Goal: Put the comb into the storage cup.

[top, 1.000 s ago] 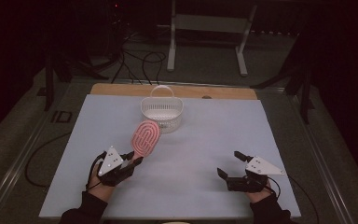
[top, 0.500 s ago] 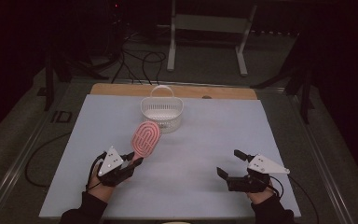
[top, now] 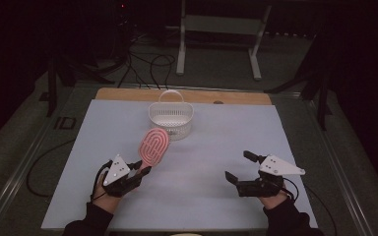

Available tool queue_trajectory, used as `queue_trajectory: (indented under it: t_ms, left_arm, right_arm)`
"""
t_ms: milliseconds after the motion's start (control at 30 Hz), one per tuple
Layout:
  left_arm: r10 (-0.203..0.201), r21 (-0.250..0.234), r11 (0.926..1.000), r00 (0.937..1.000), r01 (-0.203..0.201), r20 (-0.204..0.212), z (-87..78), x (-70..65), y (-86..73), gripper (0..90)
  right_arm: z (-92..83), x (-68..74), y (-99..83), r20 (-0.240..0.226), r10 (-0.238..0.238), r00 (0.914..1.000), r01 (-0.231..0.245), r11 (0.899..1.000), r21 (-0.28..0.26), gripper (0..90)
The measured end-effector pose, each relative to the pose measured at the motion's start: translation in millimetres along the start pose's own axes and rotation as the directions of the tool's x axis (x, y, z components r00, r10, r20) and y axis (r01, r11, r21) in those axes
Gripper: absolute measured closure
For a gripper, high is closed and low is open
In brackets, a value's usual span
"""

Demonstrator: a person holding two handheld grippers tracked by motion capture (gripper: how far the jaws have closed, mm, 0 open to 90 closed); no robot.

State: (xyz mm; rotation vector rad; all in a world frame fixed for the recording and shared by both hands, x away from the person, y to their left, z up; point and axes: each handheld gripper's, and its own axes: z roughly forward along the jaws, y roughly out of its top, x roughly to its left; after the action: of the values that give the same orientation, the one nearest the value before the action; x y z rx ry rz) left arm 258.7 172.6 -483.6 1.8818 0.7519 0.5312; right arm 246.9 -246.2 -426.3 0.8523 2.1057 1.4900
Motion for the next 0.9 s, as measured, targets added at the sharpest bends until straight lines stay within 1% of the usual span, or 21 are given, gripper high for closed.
queue_trajectory:
  t_ms: [100, 267, 300, 467, 533, 567, 700, 733, 900]
  left_arm:
    - [0.002, 0.001, 1.0, 1.0, -0.002, -0.004, 0.2, 0.0, -0.2, 71.1]
    - [0.001, 0.003, 1.0, 1.0, -0.001, -0.005, 0.1, -0.1, -0.1, 71.0]
    - [0.002, 0.003, 1.0, 1.0, -0.002, -0.006, 0.2, -0.4, -0.2, 71.1]
    - [0.0, 0.005, 1.0, 1.0, 0.0, -0.005, 0.8, -1.0, -0.4, 71.1]
    - [0.0, 0.005, 1.0, 1.0, 0.0, -0.003, 0.7, -1.0, -0.3, 71.1]
    - [0.004, 0.007, 1.0, 1.0, -0.004, -0.003, 0.5, -1.2, -0.1, 71.1]
    - [0.005, 0.008, 1.0, 1.0, -0.005, -0.002, 0.6, -1.6, -0.2, 71.0]
    - [0.007, 0.01, 0.9999, 1.0, -0.007, -0.003, 0.6, -1.5, -0.2, 71.1]
    - [0.007, 0.006, 1.0, 1.0, -0.007, -0.003, -0.2, -1.1, 0.1, 71.1]
  right_arm:
    - [2.3, 1.4, 8.9, -0.002, -0.015, 0.9999, 0.015, 1.0, -0.008, 7.3]
    - [5.7, 1.8, 17.7, -0.02, -0.013, 0.9997, 0.012, 1.0, -0.028, 7.3]
    - [7.5, 3.0, 22.8, -0.021, -0.012, 0.9997, 0.011, 0.999, -0.035, 7.3]
    - [13.0, 6.2, 36.7, -0.045, -0.014, 0.9989, 0.011, 0.998, -0.066, 7.3]
    - [14.7, 7.4, 39.2, -0.045, -0.013, 0.9989, 0.01, 0.998, -0.067, 7.2]
    - [18.3, 10.0, 43.8, -0.051, -0.022, 0.9984, 0.018, 0.997, -0.07, 7.2]
    - [23.9, 14.7, 50.0, -0.054, -0.037, 0.9978, 0.033, 0.997, -0.071, 7.3]
    - [27.4, 17.7, 53.7, -0.057, -0.048, 0.9972, 0.044, 0.996, -0.071, 7.3]
    - [36.8, 22.9, 60.6, -0.092, -0.043, 0.9948, 0.036, 0.996, -0.076, 7.3]
